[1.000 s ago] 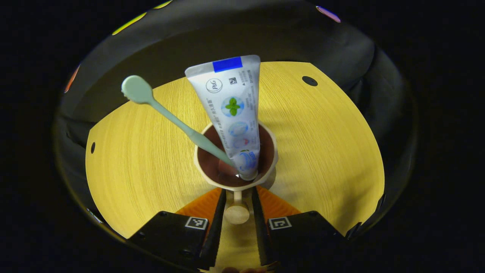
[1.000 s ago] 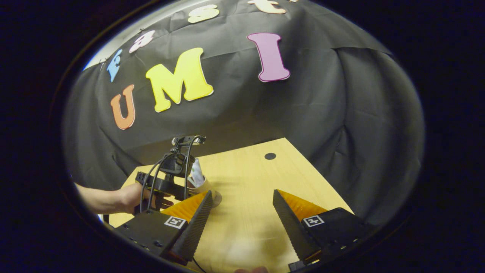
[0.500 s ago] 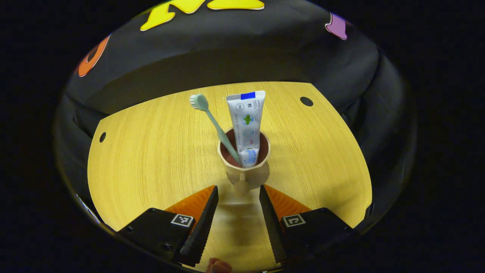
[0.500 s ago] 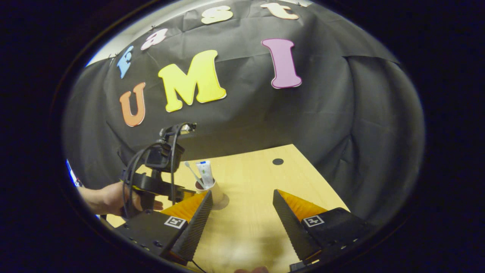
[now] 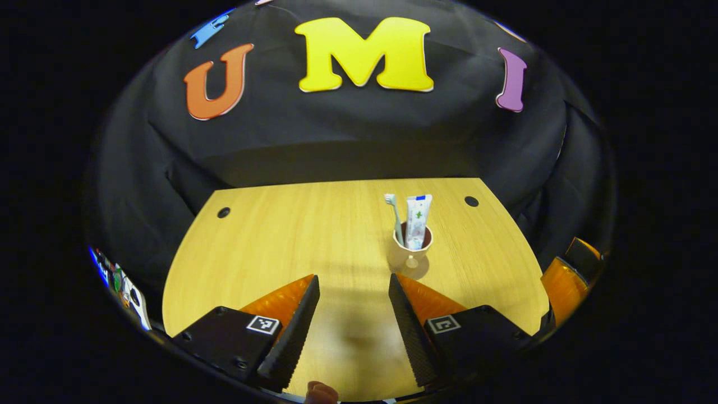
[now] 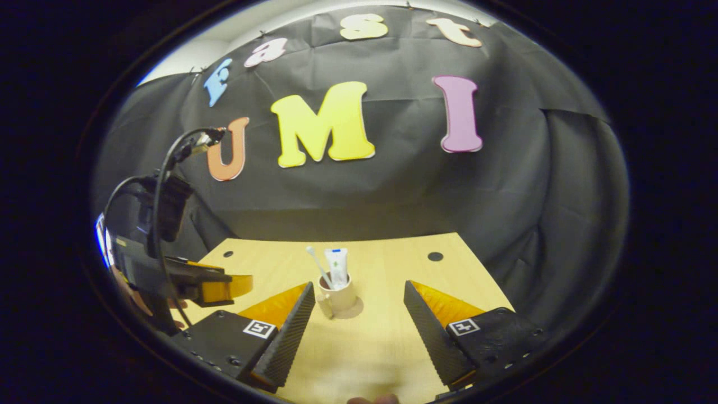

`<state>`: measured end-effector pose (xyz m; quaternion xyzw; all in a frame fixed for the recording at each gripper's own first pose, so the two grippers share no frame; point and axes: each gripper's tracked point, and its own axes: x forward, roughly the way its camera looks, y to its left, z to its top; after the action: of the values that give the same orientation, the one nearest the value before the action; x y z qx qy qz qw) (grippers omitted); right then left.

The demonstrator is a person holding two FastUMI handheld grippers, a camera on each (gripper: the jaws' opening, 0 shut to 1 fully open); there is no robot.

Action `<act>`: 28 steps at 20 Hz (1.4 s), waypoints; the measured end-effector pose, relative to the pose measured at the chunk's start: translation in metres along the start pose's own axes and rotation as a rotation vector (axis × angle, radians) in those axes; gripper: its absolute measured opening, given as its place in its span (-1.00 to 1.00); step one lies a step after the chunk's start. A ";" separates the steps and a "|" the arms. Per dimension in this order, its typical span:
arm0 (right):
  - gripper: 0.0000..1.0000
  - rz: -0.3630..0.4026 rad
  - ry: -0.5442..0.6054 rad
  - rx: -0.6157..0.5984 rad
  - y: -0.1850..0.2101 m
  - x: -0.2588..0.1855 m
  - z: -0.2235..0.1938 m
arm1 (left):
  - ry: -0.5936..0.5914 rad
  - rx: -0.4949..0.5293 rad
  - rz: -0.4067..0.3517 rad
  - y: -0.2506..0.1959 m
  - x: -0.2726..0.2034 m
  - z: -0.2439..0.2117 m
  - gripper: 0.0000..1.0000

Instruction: Put the toothbrush and toothpaste on the desktop into the cup, then pick up the cup and place it on the coaster on the desktop.

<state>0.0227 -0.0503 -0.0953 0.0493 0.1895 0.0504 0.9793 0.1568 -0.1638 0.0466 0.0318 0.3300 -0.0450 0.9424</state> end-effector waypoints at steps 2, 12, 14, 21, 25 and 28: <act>0.91 0.028 -0.018 -0.026 0.019 -0.002 0.009 | -0.058 -0.022 0.030 0.018 -0.021 0.010 0.61; 0.97 0.070 -0.102 -0.072 0.065 -0.018 0.035 | -0.401 -0.008 0.191 0.067 -0.098 0.045 0.70; 0.92 0.071 -0.106 -0.069 0.065 -0.022 0.035 | -0.450 0.040 0.201 0.063 -0.105 0.049 0.92; 0.99 0.038 -0.117 -0.063 0.054 -0.028 0.036 | -0.443 -0.024 0.117 0.044 -0.101 0.041 0.97; 0.99 0.021 -0.123 -0.059 0.050 -0.028 0.037 | -0.479 -0.043 0.094 0.042 -0.106 0.050 0.97; 0.92 0.014 -0.135 -0.061 0.050 -0.031 0.041 | -0.485 -0.053 0.081 0.040 -0.107 0.052 0.97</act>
<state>0.0060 -0.0071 -0.0401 0.0240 0.1210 0.0597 0.9906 0.1101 -0.1217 0.1555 0.0087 0.0938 -0.0051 0.9955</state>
